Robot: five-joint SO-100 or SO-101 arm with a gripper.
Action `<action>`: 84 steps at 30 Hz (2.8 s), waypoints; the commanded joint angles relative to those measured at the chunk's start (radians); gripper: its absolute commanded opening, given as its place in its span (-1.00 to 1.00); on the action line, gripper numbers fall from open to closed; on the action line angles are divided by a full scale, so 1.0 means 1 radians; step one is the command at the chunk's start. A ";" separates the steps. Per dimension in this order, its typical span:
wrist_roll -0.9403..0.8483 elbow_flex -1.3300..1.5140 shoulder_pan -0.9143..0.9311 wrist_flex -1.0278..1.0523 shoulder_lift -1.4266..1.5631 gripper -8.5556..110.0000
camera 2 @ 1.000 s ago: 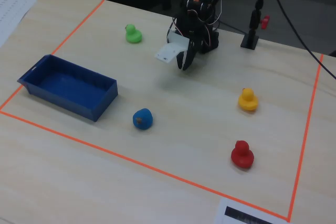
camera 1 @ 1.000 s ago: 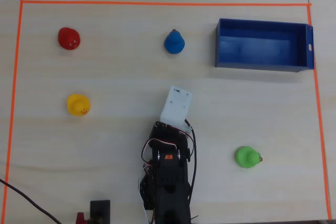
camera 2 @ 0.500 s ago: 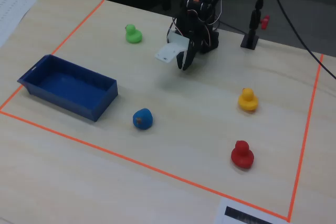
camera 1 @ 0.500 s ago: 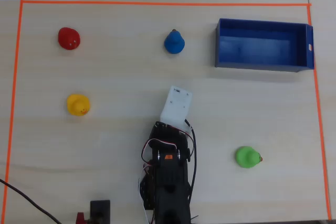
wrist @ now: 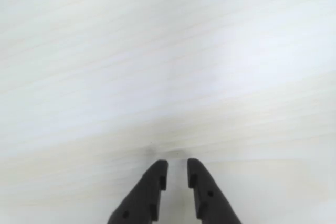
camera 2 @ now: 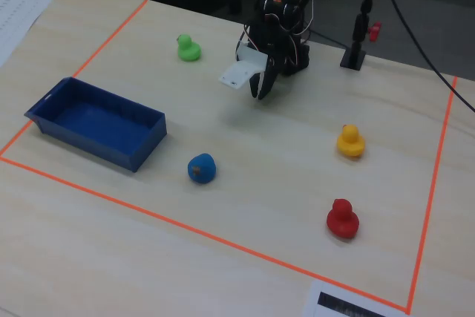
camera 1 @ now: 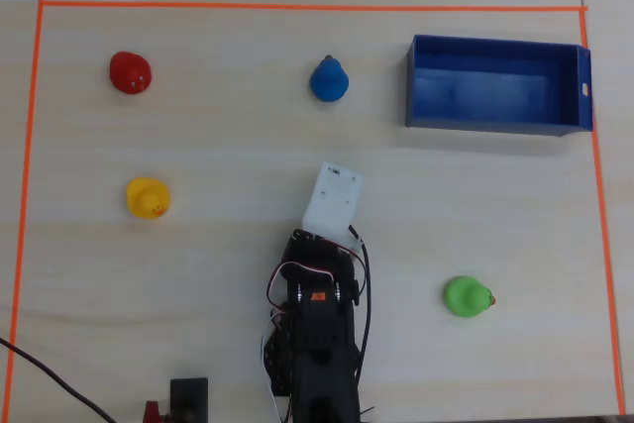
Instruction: Grasp yellow duck and put it into box.
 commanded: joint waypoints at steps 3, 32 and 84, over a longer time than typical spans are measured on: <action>-0.008 0.006 0.002 0.008 -0.005 -0.82; 0.258 -1.057 -0.374 0.305 -0.976 -0.03; 0.865 -0.893 -0.862 -0.552 -1.578 0.02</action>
